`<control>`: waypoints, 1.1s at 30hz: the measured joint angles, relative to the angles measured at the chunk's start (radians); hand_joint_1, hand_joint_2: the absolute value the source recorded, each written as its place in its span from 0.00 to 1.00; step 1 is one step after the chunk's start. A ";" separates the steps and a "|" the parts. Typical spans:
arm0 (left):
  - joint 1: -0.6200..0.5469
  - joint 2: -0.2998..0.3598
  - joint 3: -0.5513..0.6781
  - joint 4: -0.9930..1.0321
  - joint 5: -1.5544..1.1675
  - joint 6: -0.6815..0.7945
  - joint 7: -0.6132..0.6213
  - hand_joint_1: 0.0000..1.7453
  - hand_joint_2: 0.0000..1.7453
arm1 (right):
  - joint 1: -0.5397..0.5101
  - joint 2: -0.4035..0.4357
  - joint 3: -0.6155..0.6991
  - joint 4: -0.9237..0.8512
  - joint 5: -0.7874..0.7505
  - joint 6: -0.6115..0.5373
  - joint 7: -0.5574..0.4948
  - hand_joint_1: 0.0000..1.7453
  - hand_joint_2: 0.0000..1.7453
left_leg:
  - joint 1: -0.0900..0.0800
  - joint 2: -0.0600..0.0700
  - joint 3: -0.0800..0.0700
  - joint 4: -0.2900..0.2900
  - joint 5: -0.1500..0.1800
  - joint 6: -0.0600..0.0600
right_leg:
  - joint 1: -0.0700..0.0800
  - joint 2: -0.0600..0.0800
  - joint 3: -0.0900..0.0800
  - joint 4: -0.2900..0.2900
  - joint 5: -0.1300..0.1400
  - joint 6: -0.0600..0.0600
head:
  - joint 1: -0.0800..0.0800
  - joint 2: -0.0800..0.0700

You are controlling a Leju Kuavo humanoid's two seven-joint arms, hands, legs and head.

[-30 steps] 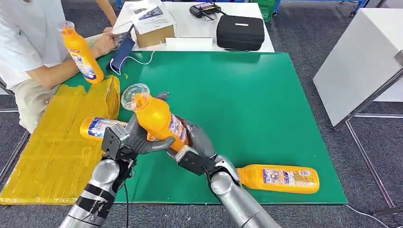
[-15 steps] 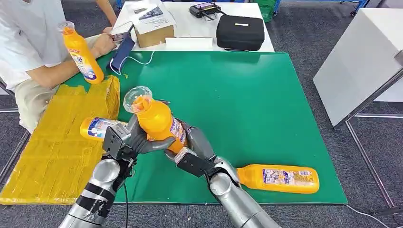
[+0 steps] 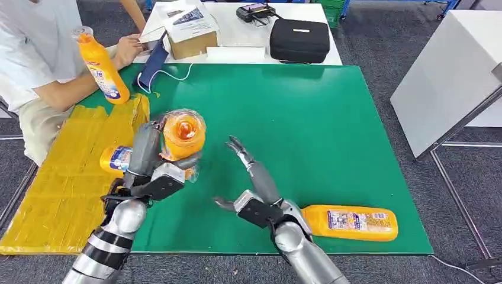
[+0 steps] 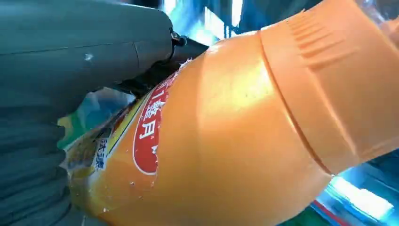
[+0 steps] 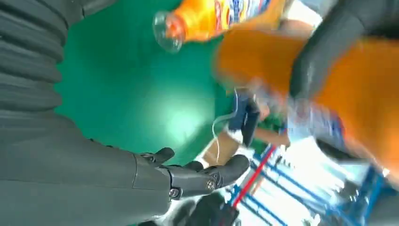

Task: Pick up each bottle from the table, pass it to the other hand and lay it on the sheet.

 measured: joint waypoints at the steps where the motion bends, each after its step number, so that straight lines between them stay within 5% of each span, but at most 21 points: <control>1: 0.005 0.020 0.006 -0.010 -0.150 0.054 0.045 1.00 1.00 | 0.020 -0.015 -0.017 -0.048 -0.011 0.000 -0.007 0.00 1.00 | 0.000 0.000 0.000 0.000 0.000 0.000 | 0.000 0.000 0.000 0.000 0.000 0.000 | 0.000 0.000; 12: 0.016 0.100 0.049 -0.017 -0.288 0.107 0.090 1.00 1.00 | 0.078 -0.063 -0.081 -0.228 -0.024 0.011 -0.015 0.00 1.00 | 0.000 0.000 0.000 0.000 0.000 0.000 | 0.000 0.000 0.000 0.000 0.000 0.000 | 0.000 0.000; 17: 0.015 0.161 0.078 -0.006 -0.505 0.120 0.203 1.00 1.00 | 0.104 -0.076 -0.115 -0.279 -0.054 -0.036 -0.024 0.00 1.00 | 0.000 0.001 0.000 0.000 0.000 0.000 | 0.000 0.001 -0.001 0.000 0.000 0.000 | 0.000 0.000; 22: 0.027 0.255 0.160 0.046 -0.494 0.096 0.176 1.00 1.00 | 0.141 -0.103 -0.193 -0.349 -0.085 -0.049 -0.029 0.00 1.00 | 0.001 0.002 0.000 0.000 0.000 0.000 | 0.000 0.002 -0.002 0.000 0.000 0.000 | 0.000 0.000; 33: 0.040 0.349 0.198 0.164 -0.549 -0.018 0.183 1.00 1.00 | 0.168 -0.114 -0.281 -0.405 -0.124 -0.058 -0.035 0.00 1.00 | 0.000 0.002 0.000 0.000 0.000 0.000 | 0.000 0.002 -0.002 0.000 0.000 0.000 | 0.000 0.000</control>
